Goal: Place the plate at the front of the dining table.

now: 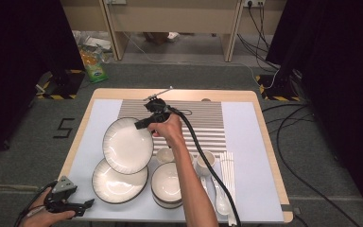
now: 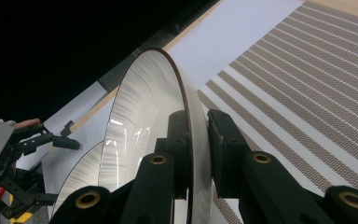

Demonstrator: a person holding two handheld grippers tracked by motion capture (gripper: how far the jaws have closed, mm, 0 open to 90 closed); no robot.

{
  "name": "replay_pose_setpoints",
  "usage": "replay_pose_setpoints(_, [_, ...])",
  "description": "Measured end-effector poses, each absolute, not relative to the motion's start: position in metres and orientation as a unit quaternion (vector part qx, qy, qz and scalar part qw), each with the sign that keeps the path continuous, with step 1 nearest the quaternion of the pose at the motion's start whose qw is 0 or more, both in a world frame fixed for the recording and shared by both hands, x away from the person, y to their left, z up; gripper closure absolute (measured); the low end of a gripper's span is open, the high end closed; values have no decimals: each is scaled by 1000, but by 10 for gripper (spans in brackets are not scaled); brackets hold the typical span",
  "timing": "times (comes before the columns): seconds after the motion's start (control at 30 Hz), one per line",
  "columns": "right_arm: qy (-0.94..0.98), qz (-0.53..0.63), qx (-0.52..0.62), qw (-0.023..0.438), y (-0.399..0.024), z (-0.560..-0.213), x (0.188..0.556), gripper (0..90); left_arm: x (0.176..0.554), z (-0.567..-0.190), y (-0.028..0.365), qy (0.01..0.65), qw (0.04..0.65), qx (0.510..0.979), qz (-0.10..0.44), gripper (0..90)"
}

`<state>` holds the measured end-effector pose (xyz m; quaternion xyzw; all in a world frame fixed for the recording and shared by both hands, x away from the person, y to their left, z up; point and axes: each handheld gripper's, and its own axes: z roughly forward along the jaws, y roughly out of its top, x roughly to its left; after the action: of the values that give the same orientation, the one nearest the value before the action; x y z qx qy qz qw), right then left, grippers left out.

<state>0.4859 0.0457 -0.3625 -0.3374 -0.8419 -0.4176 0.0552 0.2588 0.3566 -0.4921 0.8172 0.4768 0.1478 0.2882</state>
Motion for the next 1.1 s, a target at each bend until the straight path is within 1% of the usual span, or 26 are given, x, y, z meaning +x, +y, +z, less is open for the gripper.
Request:
replay_pose_setpoints(0.4, [-817, -436, -373, 57, 25, -347, 504, 791, 259, -492, 355, 479, 284, 817, 149, 123])
replay_pose_setpoints(0.83, [-781, -455, -426, 32, -23, -339, 529, 786, 260, -492, 354, 481, 280, 817, 149, 118])
replay_pose_setpoints(1.1, [-768, -457, -448, 22, -50, -342, 538, 781, 260, -492, 354, 483, 281, 815, 150, 116])
